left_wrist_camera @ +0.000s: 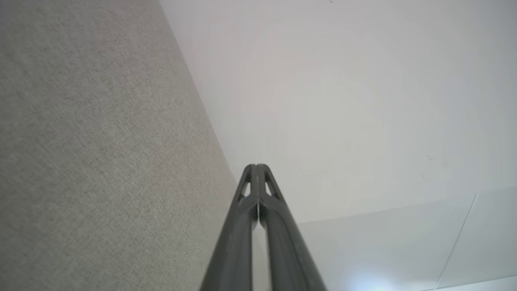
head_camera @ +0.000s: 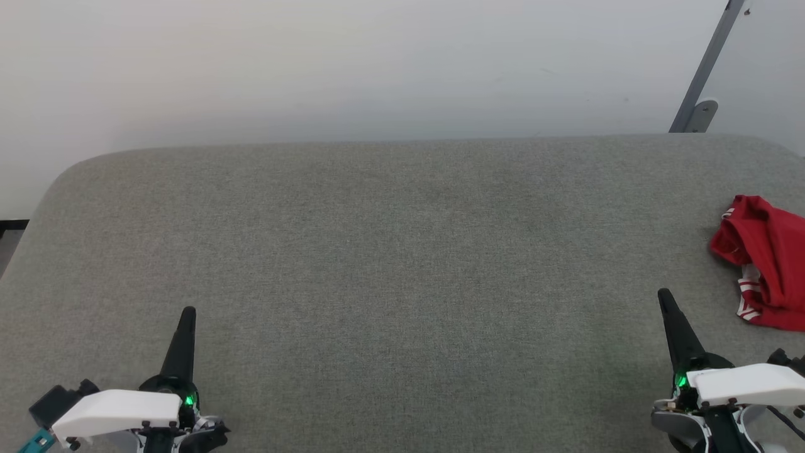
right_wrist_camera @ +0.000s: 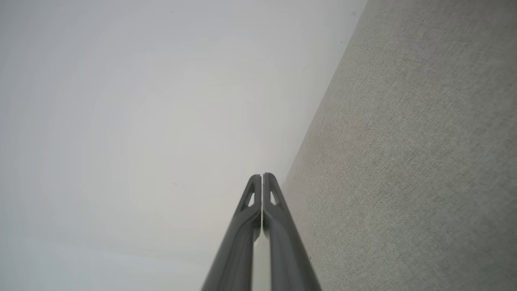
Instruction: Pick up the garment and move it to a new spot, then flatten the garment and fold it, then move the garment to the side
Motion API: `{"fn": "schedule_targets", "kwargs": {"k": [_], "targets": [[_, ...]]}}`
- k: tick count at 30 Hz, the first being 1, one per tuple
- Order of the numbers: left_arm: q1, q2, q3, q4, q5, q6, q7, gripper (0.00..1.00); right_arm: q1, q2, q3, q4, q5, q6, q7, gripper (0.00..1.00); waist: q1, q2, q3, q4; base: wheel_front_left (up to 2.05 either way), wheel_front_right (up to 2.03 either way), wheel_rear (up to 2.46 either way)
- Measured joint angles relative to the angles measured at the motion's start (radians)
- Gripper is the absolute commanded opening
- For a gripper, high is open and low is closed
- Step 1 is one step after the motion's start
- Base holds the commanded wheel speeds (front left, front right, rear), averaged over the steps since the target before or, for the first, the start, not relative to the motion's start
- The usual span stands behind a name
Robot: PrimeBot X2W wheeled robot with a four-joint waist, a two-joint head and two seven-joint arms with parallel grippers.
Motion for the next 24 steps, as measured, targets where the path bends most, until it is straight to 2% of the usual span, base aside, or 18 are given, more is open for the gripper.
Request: {"fn": "schedule_targets", "kwargs": {"k": [24], "targets": [[-0.033, -0.014, 0.007, 0.016, -0.152, 0.000, 0.047, 0.00, -0.033, 0.019, -0.022, 0.012, 0.145, 0.000, 0.047, 0.00, 0.0000, 0.0000, 0.009, -0.002, 0.00, 0.00, 0.00]]}}
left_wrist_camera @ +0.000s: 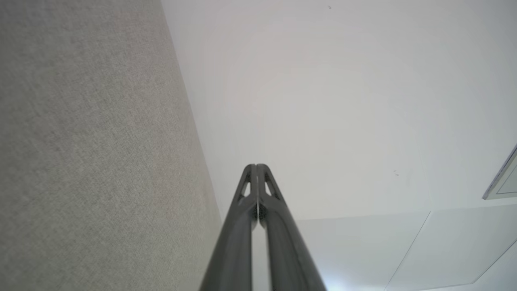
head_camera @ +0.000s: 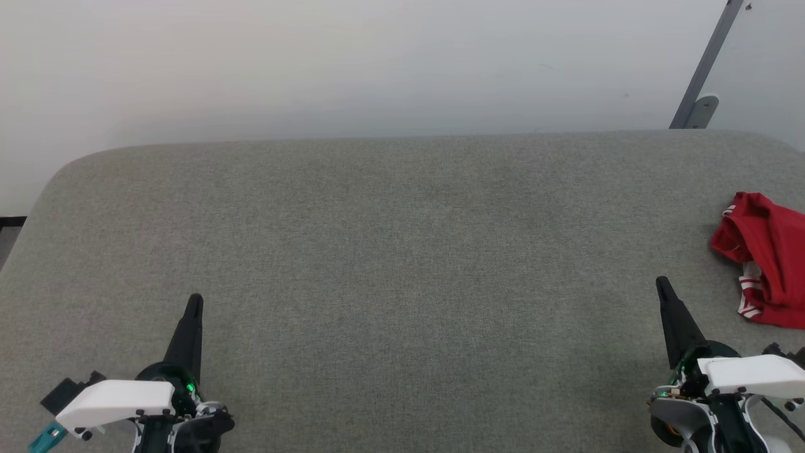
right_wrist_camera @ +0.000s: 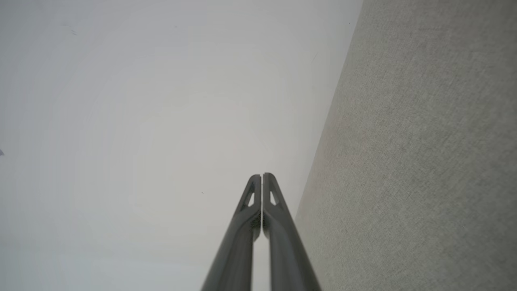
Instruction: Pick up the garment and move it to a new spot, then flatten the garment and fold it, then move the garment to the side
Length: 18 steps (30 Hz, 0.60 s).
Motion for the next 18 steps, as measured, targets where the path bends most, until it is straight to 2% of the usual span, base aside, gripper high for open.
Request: {"fn": "schedule_targets", "kwargs": {"k": [11, 18], "targets": [[-0.017, -0.009, 0.002, 0.006, -0.062, 0.000, 0.018, 0.00, -0.012, 0.007, -0.007, 0.006, 0.062, 0.000, 0.019, 0.00, 0.0000, 0.0000, 0.004, -0.001, 0.00, 0.00, 0.00], [-0.018, -0.010, 0.002, 0.006, -0.062, 0.000, 0.018, 0.00, -0.015, 0.008, -0.008, 0.007, 0.064, 0.000, 0.020, 0.00, 0.0000, 0.0000, 0.004, -0.001, 0.00, 0.00, 0.00]]}}
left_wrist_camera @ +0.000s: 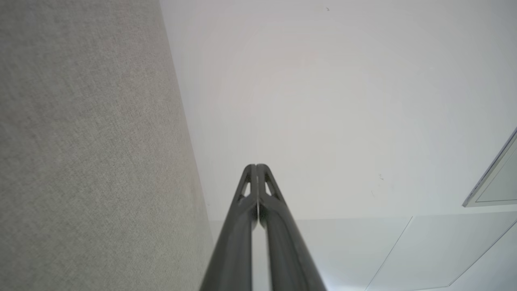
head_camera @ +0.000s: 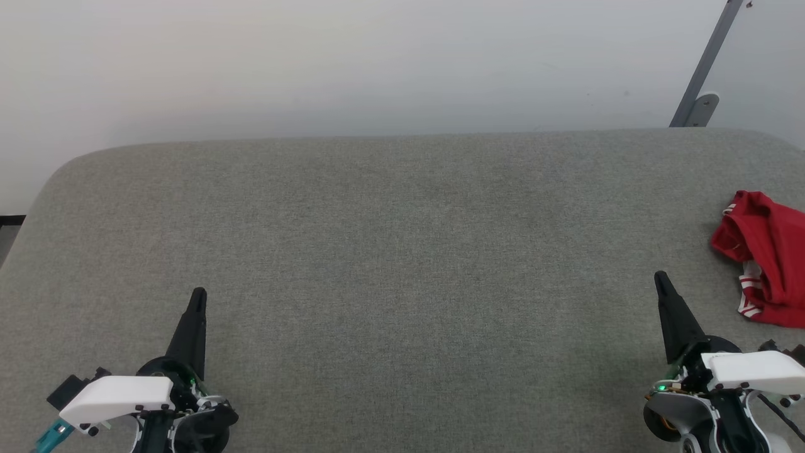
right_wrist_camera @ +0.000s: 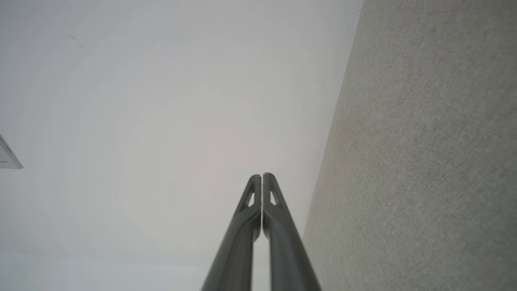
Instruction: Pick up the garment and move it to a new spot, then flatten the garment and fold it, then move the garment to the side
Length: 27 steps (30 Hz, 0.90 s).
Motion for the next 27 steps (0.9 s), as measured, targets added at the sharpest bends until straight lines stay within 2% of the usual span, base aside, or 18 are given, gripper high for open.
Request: {"fn": "schedule_targets", "kwargs": {"k": [27], "targets": [[0.000, 0.000, 0.000, 0.000, 0.000, 0.000, 0.000, 0.00, 0.000, 0.002, -0.002, 0.000, 0.000, 0.000, 0.001, 0.00, 0.0000, 0.0000, 0.000, 0.000, 0.00, 0.00, 0.00]]}}
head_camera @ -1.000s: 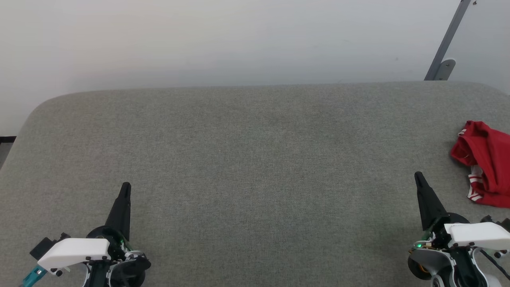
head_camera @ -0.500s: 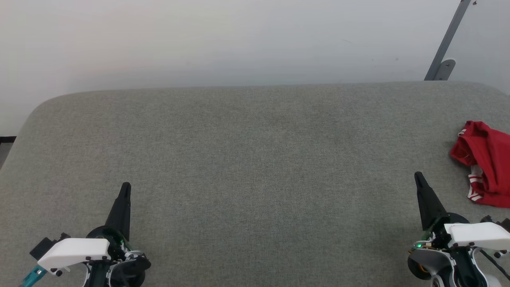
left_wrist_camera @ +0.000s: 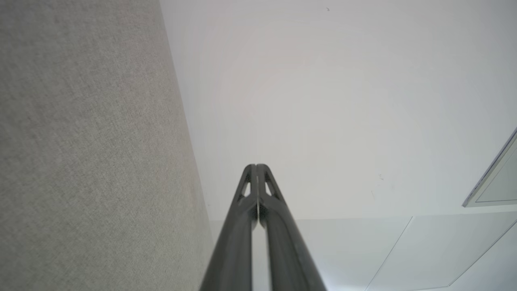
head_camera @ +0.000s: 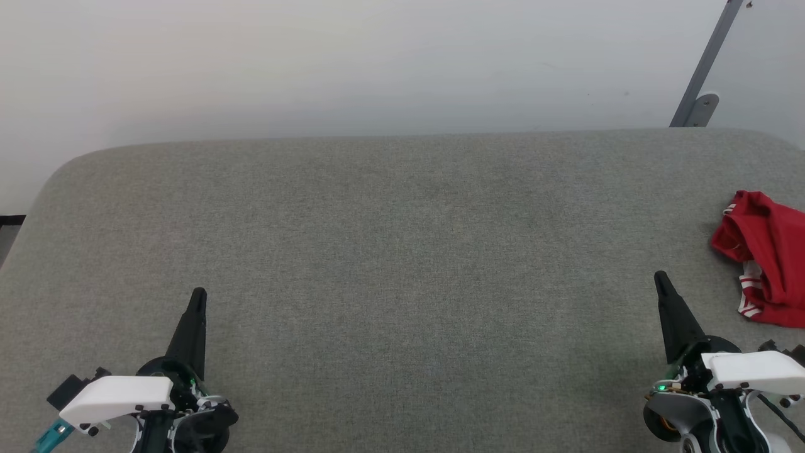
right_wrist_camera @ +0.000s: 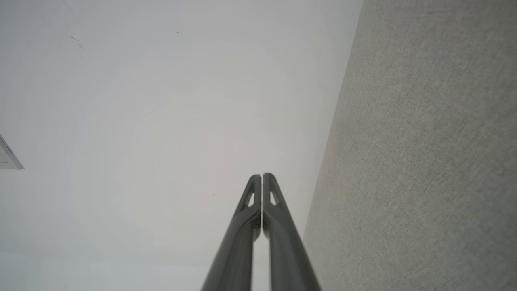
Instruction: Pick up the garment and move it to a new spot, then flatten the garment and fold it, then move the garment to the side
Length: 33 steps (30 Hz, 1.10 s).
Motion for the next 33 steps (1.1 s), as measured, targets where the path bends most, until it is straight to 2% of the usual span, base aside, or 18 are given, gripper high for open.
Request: {"fn": "schedule_targets", "kwargs": {"k": [33], "targets": [[0.000, 0.000, 0.000, 0.000, 0.000, 0.000, 0.000, 0.00, 0.000, 0.002, -0.002, 0.000, 0.000, 0.000, 0.004, 0.00, 0.0000, 0.0000, 0.000, 0.000, 0.00, 0.00, 0.00]]}}
